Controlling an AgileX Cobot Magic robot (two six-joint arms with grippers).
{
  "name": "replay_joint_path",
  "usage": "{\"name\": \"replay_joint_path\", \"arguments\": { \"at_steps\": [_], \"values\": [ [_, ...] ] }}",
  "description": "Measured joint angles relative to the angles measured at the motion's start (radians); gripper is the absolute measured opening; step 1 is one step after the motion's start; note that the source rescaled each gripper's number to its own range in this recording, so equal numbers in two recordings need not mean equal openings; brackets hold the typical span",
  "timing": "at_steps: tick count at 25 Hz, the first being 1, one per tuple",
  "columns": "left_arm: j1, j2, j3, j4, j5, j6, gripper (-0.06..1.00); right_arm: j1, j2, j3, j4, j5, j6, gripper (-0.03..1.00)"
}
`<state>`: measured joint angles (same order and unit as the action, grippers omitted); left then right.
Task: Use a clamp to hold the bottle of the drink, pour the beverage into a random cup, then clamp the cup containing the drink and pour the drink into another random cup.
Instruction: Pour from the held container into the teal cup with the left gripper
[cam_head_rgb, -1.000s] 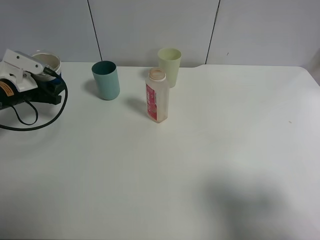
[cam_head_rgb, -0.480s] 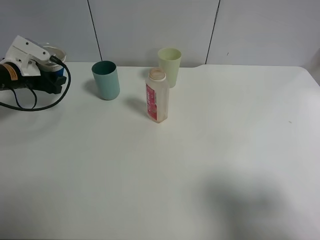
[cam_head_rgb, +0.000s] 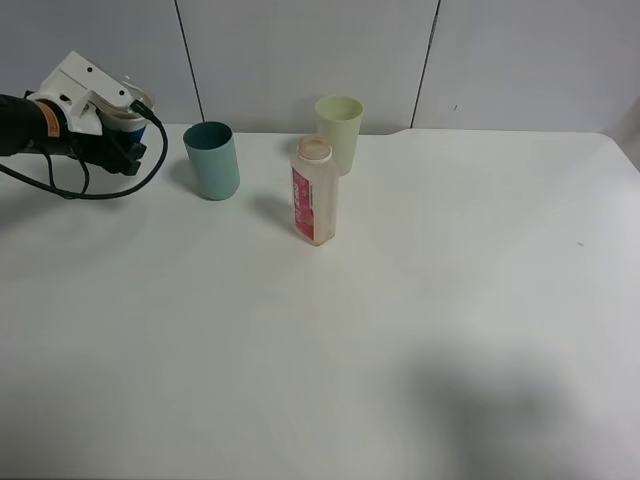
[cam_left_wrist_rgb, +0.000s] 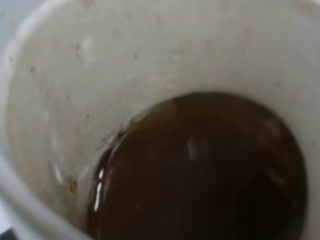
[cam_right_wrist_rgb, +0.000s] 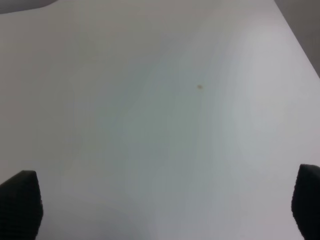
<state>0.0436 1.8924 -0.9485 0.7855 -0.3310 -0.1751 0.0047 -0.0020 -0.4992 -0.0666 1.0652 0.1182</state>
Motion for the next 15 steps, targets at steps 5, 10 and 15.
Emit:
{"name": "replay_joint_path", "arguments": {
  "at_steps": [5, 10, 15],
  "values": [
    [-0.027, -0.02, -0.011, 0.005, 0.087, 0.0, 0.0, 0.0, 0.0, 0.0, 0.0, 0.0, 0.0, 1.0],
    [-0.064, -0.024, -0.06, 0.012, 0.214, 0.0, 0.0, 0.0, 0.0, 0.0, 0.0, 0.0, 0.0, 1.0],
    [-0.106, -0.025, -0.119, 0.021, 0.282, 0.0, 0.0, 0.0, 0.0, 0.0, 0.0, 0.0, 0.0, 1.0]
  ]
}}
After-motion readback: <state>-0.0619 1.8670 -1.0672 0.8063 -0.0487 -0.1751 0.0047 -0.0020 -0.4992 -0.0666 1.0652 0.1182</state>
